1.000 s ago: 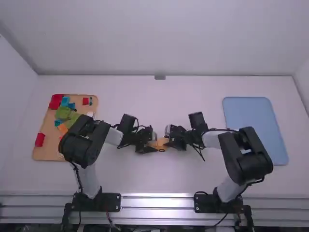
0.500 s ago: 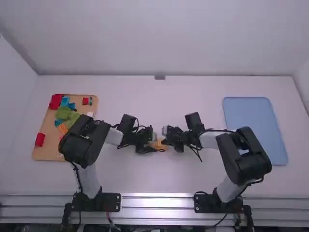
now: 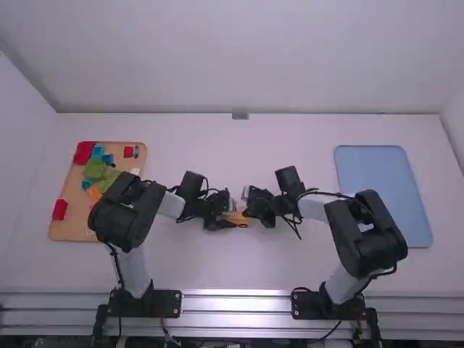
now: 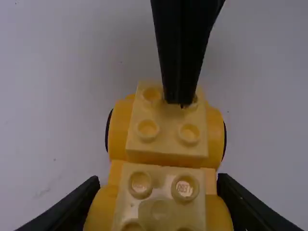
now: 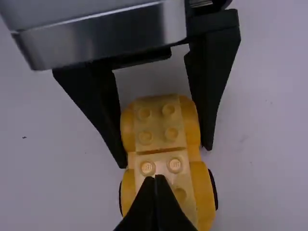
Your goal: Assemble lego blocks to make yellow taxi
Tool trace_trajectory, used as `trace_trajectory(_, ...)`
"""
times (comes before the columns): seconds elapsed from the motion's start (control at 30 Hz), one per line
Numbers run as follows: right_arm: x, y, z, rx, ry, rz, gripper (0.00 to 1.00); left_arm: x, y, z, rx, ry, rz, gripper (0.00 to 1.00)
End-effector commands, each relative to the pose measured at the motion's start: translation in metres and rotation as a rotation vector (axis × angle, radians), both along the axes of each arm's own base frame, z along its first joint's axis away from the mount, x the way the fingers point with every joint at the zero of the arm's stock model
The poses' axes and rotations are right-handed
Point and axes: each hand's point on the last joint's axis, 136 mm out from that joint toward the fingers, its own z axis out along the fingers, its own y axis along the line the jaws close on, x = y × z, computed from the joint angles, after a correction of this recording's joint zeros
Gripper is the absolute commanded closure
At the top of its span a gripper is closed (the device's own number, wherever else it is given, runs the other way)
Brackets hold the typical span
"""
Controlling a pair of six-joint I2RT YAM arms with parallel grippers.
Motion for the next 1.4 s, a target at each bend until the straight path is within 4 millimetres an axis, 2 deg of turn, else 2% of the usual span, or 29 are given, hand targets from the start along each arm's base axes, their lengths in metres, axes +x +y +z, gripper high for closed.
trace_trajectory(0.0,0.000,-0.017,-0.027,-0.135,0.012,-0.051,1.00,-0.007,0.002,-0.010,0.031,0.050,0.018,0.46)
trace_trajectory(0.27,-0.004,0.001,-0.026,-0.137,-0.049,0.003,1.00,-0.007,0.002,-0.010,0.032,0.052,0.017,0.46)
trace_trajectory(0.47,-0.007,-0.004,-0.030,-0.163,-0.007,-0.030,1.00,-0.007,0.003,-0.011,0.032,0.051,0.019,0.47)
trace_trajectory(0.6,-0.011,-0.012,-0.044,-0.214,0.027,-0.056,1.00,-0.007,0.003,-0.010,0.032,0.050,0.018,0.47)
trace_trajectory(0.67,-0.011,-0.011,-0.054,-0.217,0.052,-0.072,1.00,-0.005,0.002,-0.009,0.030,0.048,0.018,0.47)
trace_trajectory(0.73,-0.009,-0.008,-0.056,-0.203,0.049,-0.061,1.00,-0.005,0.002,-0.009,0.030,0.047,0.017,0.47)
trace_trajectory(0.8,-0.004,0.006,-0.038,-0.115,0.028,-0.005,1.00,-0.004,0.001,-0.008,0.029,0.044,0.017,0.48)
trace_trajectory(0.83,-0.004,0.007,-0.036,-0.106,0.025,-0.001,1.00,-0.004,0.001,-0.008,0.029,0.045,0.017,0.48)
trace_trajectory(0.9,0.005,0.018,-0.008,-0.007,-0.042,0.047,1.00,-0.003,0.001,-0.008,0.029,0.042,0.018,0.48)
trace_trajectory(0.93,0.013,0.021,0.012,0.044,-0.111,0.077,1.00,-0.003,0.001,-0.008,0.029,0.040,0.018,0.48)
trace_trajectory(0.97,0.015,0.021,0.016,0.053,-0.129,0.083,1.00,-0.003,0.001,-0.008,0.029,0.039,0.018,0.48)
trace_trajectory(1.07,0.032,0.019,0.059,0.111,-0.281,0.092,1.00,-0.001,0.001,-0.008,0.029,0.035,0.020,0.48)
trace_trajectory(1.2,0.043,0.009,0.088,0.136,-0.369,0.064,1.00,0.003,-0.001,-0.005,0.023,0.032,0.020,0.45)
trace_trajectory(1.3,0.053,-0.003,0.098,0.135,-0.365,-0.008,1.00,0.006,-0.001,-0.004,0.024,0.021,0.022,0.43)
trace_trajectory(1.37,0.057,-0.007,0.101,0.139,-0.355,-0.033,0.93,0.009,-0.001,-0.004,0.035,0.015,0.029,0.42)
